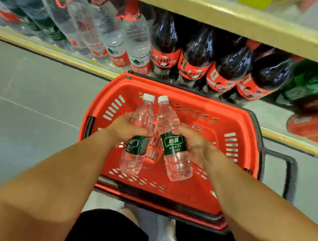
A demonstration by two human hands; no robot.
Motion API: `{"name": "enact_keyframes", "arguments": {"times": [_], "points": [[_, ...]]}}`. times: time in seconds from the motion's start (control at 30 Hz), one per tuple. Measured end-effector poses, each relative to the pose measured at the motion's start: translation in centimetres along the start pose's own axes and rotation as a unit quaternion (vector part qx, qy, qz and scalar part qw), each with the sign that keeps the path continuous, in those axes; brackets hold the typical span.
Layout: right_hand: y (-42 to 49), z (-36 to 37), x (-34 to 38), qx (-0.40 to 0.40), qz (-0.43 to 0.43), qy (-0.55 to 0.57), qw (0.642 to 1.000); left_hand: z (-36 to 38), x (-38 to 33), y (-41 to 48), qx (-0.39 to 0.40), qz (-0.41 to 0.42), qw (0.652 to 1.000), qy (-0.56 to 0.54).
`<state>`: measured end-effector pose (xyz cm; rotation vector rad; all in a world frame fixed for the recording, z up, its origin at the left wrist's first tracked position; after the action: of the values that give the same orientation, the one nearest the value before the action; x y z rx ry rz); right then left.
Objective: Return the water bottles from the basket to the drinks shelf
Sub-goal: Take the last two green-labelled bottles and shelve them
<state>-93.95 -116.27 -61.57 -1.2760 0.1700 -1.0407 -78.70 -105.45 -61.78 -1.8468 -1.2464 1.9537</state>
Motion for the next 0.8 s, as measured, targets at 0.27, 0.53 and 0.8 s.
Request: {"name": "enact_keyframes", "arguments": {"times": [0.27, 0.53, 0.8], "points": [[-17.6, 11.0, 9.3, 0.009, -0.042, -0.081, 0.996, -3.9, -14.6, -17.6, -0.015, 0.041, 0.995, -0.091], [-31.6, 23.0, 15.0, -0.020, -0.118, -0.072, 0.990, -12.7, -24.1, -34.5, -0.129, 0.102, 0.979, -0.118], [-33.8, 36.8, 20.4, 0.022, -0.165, -0.176, 0.970, -22.7, -24.9, -44.8, -0.287, 0.124, 0.934, -0.172]]}}
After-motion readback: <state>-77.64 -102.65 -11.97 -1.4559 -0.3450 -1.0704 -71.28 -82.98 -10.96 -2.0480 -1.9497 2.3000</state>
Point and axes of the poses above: each hand's wrist, its own y-axis towards the middle knuckle, its own z-axis out of the palm, x = y × z, the point moved 8 cm from there along y, towards the middle knuckle, and after that the axes turned 9 degrees about z, right-handed, at the moved point
